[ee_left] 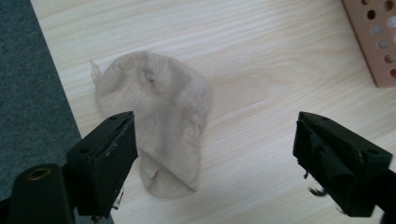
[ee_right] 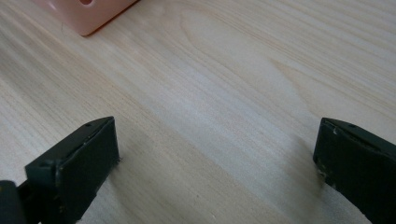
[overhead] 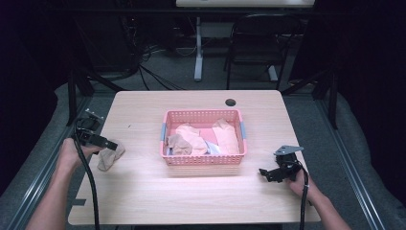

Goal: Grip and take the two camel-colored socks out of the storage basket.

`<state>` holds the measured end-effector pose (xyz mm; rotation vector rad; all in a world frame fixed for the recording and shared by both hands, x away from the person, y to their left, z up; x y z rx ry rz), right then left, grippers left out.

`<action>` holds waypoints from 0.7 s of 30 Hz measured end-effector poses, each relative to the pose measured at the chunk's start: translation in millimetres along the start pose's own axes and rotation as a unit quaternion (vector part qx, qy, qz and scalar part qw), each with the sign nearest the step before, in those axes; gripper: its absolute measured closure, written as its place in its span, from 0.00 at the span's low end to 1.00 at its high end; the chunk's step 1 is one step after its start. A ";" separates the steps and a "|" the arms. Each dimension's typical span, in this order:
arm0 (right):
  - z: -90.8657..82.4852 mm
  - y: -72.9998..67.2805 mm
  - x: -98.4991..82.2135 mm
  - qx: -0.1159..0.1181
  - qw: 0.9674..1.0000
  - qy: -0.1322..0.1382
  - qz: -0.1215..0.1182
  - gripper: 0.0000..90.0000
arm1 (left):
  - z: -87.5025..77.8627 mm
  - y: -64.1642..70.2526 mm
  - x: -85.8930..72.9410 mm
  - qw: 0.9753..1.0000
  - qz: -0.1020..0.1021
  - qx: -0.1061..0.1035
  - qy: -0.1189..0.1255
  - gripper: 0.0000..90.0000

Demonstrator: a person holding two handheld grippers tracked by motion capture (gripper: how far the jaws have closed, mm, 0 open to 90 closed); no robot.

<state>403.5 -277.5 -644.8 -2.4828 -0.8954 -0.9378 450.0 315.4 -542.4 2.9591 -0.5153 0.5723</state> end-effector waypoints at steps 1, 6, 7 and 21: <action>0.0 0.0 0.0 0.000 1.000 0.000 0.000 0.00 | -2.5 1.9 1.9 1.000 0.002 -0.001 0.003 0.11; 0.3 -0.3 0.1 0.000 1.000 0.003 0.002 0.00 | -18.1 22.0 20.9 0.999 0.037 -0.002 0.026 0.02; 0.0 -0.1 -0.1 -0.001 1.000 0.001 0.001 0.00 | -18.1 22.0 20.9 0.999 0.037 -0.002 0.026 0.01; -0.5 -0.2 -0.6 0.000 1.000 0.000 0.001 0.00 | -31.5 70.5 56.6 0.994 0.102 -0.012 0.042 0.00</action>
Point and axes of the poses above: each handheld gripper's, and its own axes: z roughly forward along the jaws, x roughly out of its top, y roughly to its right, the point moved 8 cm from there along z, roughly forward along the jaws, and after that the axes turned 7 degrees about x, right-handed, at the moved point
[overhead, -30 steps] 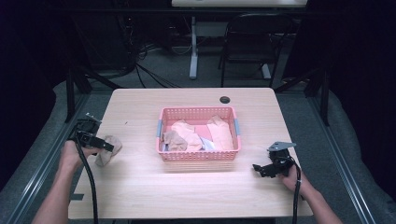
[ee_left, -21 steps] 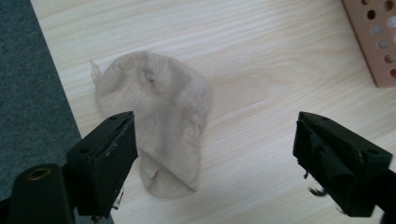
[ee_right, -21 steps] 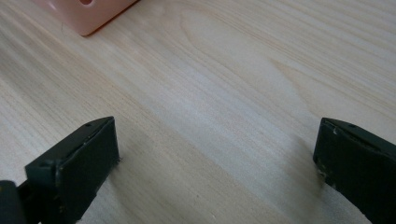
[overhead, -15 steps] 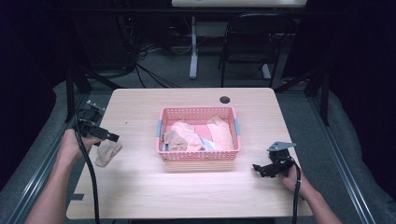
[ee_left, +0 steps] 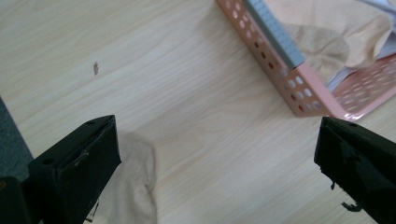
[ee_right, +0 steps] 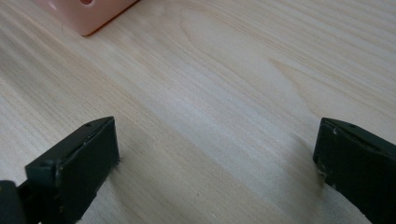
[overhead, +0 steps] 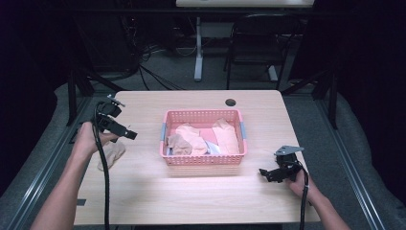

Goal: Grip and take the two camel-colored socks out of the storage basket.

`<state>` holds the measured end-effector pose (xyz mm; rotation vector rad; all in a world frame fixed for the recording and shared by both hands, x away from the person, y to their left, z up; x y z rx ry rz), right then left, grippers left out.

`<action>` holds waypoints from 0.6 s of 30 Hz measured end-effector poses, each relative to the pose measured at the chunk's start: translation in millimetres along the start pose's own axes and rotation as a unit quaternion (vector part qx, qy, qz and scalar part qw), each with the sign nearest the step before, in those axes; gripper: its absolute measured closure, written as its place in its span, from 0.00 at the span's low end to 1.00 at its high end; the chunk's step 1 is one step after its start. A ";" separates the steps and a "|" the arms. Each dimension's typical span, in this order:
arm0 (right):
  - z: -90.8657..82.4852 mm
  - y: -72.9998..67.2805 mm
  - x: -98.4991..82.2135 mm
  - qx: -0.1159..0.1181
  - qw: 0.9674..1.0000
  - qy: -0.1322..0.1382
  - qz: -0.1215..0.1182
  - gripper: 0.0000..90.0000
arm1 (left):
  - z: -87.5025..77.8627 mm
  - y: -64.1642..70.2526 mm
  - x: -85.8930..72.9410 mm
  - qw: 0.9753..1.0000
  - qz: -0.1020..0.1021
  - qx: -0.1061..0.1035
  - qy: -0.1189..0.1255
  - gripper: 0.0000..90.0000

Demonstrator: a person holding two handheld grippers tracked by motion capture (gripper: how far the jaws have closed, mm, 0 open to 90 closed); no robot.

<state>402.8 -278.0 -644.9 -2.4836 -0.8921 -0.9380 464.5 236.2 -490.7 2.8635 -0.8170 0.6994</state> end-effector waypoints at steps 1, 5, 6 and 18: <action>0.5 0.1 0.3 0.001 1.000 0.002 -0.001 0.00 | -0.4 3.0 3.6 1.000 0.003 -0.002 0.004 0.00; 0.2 0.0 0.1 0.001 1.000 0.001 0.000 0.00 | 0.7 14.9 16.8 1.000 0.020 -0.005 0.006 0.00; 0.2 -0.1 0.1 0.001 1.000 0.001 0.000 0.00 | 1.5 18.1 20.2 1.000 0.024 -0.007 0.006 0.00; 0.0 0.0 0.0 0.000 1.000 0.000 0.000 0.00 | 7.5 46.1 46.2 0.998 0.062 -0.017 0.004 0.00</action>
Point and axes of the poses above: each handheld gripper's, and its own axes: z roughly forward along the jaws, x roughly out of its top, y roughly to its right, the point moved 8 cm from there along z, roughly forward along the jaws, and after that the axes turned 7 degrees about x, right-handed, at the moved point
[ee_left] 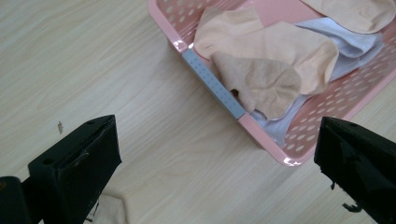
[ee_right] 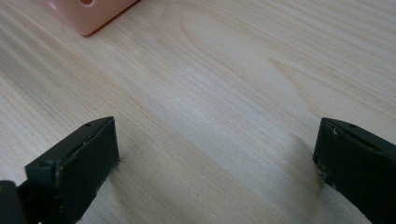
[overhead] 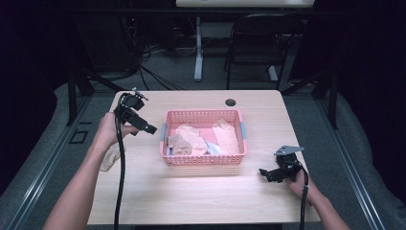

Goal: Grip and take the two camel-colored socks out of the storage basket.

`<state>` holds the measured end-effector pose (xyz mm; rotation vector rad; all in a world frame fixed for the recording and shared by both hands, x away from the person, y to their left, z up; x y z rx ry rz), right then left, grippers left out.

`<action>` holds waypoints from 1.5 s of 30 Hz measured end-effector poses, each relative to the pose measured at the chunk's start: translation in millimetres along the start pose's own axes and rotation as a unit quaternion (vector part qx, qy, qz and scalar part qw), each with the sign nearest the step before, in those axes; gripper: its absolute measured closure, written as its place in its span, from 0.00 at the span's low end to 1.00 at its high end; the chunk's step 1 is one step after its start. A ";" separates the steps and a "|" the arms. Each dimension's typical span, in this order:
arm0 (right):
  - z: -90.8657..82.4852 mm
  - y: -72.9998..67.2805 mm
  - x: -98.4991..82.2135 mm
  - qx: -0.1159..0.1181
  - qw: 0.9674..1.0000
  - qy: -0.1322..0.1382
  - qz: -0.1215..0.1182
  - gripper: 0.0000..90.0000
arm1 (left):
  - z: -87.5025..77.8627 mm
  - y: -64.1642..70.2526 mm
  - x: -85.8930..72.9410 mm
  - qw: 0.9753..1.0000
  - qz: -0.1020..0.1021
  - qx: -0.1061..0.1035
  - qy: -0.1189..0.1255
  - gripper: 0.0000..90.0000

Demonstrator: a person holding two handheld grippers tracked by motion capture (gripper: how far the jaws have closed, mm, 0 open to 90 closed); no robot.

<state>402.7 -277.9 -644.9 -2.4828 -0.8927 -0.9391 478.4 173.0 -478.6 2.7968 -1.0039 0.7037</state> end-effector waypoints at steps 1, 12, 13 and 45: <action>0.0 0.0 0.0 0.000 1.000 0.000 0.000 0.00 | 1.1 2.2 2.0 1.000 0.003 -0.001 -0.001 0.00; 0.9 -0.1 0.6 0.002 1.000 0.003 0.000 0.00 | 20.3 35.2 25.0 0.999 0.038 -0.020 -0.005 0.00; 0.5 0.1 0.4 0.002 1.000 0.001 -0.001 0.00 | 23.7 40.7 27.9 0.999 0.043 -0.022 -0.007 0.00; -0.2 -0.2 -0.3 0.002 1.000 0.001 -0.002 0.00 | 121.3 84.4 23.9 0.990 0.102 -0.013 -0.096 0.41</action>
Point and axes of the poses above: each handheld gripper's, and its own axes: z roughly forward along the jaws, x roughly out of its top, y roughly to its right, the point moved 8 cm from there along z, roughly forward along the jaws, and after that the axes turned 7 degrees about x, right-handed, at the moved point
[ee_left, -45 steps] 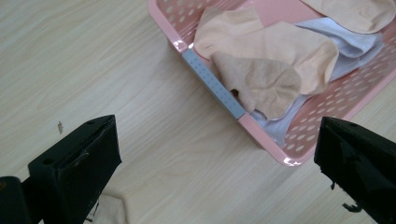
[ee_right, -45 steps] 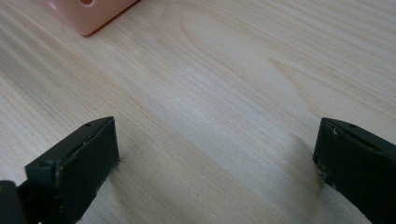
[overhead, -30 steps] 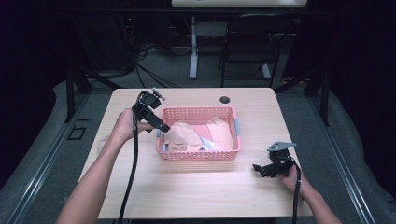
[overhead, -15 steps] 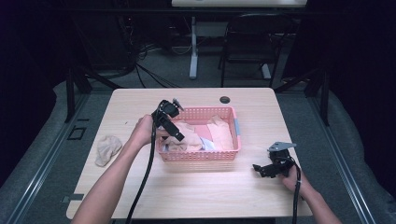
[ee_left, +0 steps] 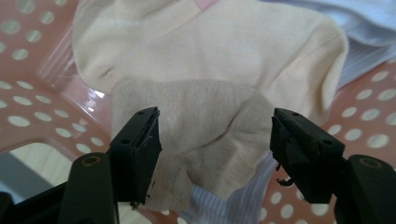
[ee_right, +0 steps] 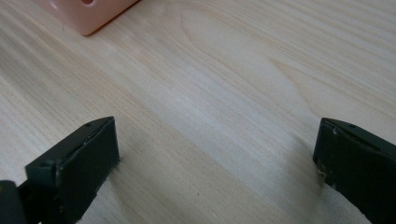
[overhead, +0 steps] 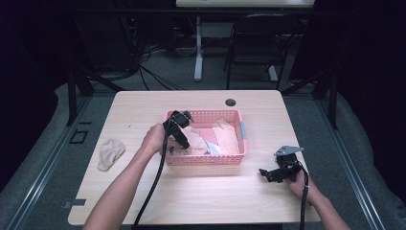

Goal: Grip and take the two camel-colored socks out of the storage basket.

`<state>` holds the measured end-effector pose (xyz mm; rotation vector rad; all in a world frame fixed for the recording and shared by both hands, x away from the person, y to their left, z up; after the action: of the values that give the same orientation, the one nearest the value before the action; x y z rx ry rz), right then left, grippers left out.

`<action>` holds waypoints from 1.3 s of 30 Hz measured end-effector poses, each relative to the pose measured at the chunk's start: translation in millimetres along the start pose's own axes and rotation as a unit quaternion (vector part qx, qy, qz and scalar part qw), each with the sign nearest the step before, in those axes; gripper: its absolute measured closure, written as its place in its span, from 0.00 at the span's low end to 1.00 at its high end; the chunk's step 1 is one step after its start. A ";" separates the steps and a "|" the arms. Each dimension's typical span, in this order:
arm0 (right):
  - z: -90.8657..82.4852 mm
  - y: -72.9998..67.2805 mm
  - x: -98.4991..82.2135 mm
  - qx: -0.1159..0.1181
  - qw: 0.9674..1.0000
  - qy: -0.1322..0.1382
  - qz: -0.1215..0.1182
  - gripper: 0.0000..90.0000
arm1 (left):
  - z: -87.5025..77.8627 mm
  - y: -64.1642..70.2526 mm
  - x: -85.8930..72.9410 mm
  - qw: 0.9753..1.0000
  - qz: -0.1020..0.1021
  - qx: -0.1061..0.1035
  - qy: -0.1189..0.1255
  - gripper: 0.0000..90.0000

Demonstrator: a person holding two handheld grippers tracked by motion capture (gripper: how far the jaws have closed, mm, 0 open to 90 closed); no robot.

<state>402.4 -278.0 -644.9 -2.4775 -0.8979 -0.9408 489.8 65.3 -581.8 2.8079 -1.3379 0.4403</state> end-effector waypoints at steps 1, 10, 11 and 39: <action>0.1 0.1 0.1 0.000 1.000 0.001 0.000 0.00 | 4.3 -0.2 0.1 1.000 0.002 0.007 -0.014 0.43; -0.3 0.1 -0.3 -0.002 1.000 -0.001 0.000 0.00 | 19.0 1.8 -0.4 0.998 0.009 0.026 -0.061 0.64; -0.4 0.2 -0.3 -0.002 1.000 -0.001 -0.001 0.00 | 19.4 1.5 -0.3 0.998 0.010 0.027 -0.064 0.67; -0.3 0.1 -0.4 -0.001 1.000 0.000 -0.001 0.00 | -75.8 -13.5 2.6 0.998 0.004 0.024 0.058 0.97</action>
<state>402.1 -278.4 -645.0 -2.4775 -0.9010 -0.9438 482.6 80.9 -506.8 2.7663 -1.3347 0.6353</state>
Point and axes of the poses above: each handheld gripper's, and its own axes: z roughly forward along the jaws, x roughly out of its top, y roughly to its right, the point moved 8 cm from there along z, roughly forward along the jaws, and after that the axes turned 7 degrees about x, right-handed, at the moved point
